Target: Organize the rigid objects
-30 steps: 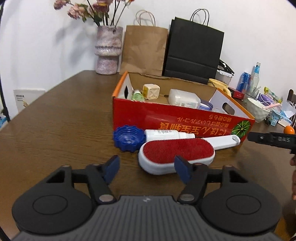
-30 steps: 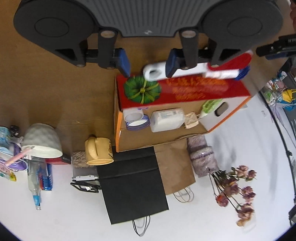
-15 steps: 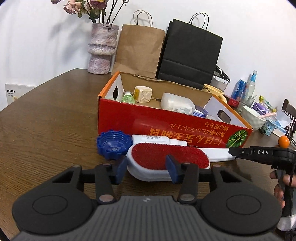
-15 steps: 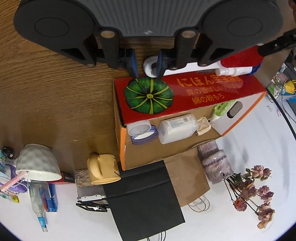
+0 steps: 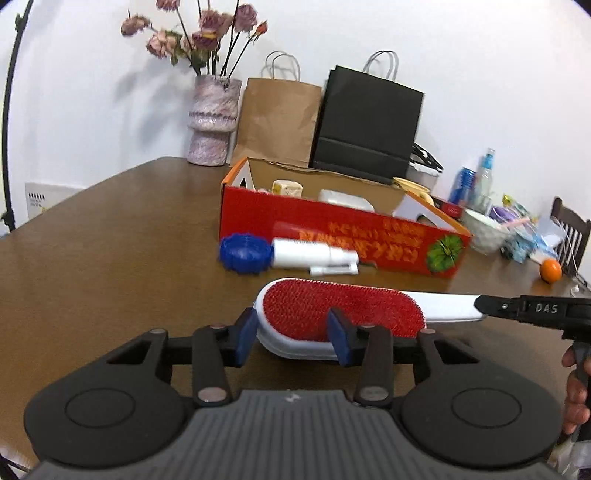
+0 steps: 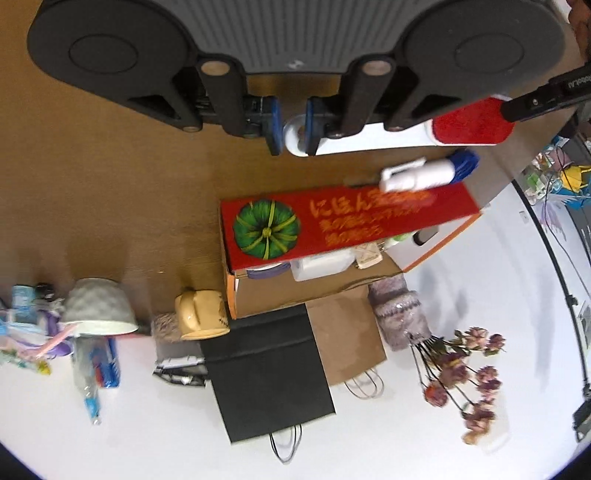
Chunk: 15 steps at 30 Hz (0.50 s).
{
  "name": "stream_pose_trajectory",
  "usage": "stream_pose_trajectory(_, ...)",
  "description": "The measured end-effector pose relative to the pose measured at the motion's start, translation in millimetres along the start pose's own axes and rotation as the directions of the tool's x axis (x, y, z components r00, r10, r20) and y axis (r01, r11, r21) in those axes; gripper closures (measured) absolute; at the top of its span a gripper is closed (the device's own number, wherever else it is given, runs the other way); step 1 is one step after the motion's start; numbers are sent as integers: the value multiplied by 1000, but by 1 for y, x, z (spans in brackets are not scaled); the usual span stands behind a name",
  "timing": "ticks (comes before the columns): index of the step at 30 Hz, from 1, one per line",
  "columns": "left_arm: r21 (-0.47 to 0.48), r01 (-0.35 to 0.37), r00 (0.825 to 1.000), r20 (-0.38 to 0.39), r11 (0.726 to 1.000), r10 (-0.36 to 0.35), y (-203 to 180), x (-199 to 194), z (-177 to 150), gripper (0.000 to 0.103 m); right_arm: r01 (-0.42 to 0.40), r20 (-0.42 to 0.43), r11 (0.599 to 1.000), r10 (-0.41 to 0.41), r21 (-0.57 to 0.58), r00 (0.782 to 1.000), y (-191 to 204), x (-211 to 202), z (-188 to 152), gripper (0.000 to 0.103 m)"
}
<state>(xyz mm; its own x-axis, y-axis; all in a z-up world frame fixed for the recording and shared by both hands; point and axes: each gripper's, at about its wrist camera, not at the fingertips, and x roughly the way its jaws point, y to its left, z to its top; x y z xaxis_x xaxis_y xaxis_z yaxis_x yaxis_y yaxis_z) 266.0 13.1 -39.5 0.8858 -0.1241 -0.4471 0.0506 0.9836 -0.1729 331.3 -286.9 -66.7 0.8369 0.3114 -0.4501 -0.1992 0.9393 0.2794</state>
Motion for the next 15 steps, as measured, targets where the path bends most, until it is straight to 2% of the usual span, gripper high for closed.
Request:
stream_pose_trajectory(4,-7,8,999,31,1000,-8,0,-35,-21,61,-5,59,1000,6,-21,998,11,-43,-33,90)
stream_pose_trajectory(5,-7,37,998,44,999,-36,1,-42,-24,84,-35,73,998,38,-50,997,15,-53,-42,90)
stream_pose_trajectory(6,-2,123,991,43,992,-123,0,-49,-26,88,-90,79,994,94,-57,992,20,-60,-48,90)
stream_pose_trajectory(7,7,179,983,47,984,-179,-4,-53,-26,88,-140,82,988,145,-58,986,25,-66,-53,92)
stream_pose_trajectory(8,45,198,978,62,979,-200,-14,-59,-28,88,-143,78,985,151,-93,985,37,-70,-59,96)
stream_pose_trajectory(10,183,166,977,100,969,-186,-41,-68,-33,85,-61,93,977,82,-206,992,62,-71,-70,97)
stream_pose_trajectory(11,228,152,977,112,962,-181,-50,-67,-36,83,-58,94,975,80,-213,992,67,-69,-73,97)
stream_pose_trajectory(13,237,147,976,121,960,-179,-55,-59,-39,78,-83,55,986,91,-144,994,65,-63,-75,96)
stream_pose_trajectory(15,199,92,990,88,976,-112,-51,-49,-36,74,-72,36,993,76,-93,996,60,-60,-75,94)
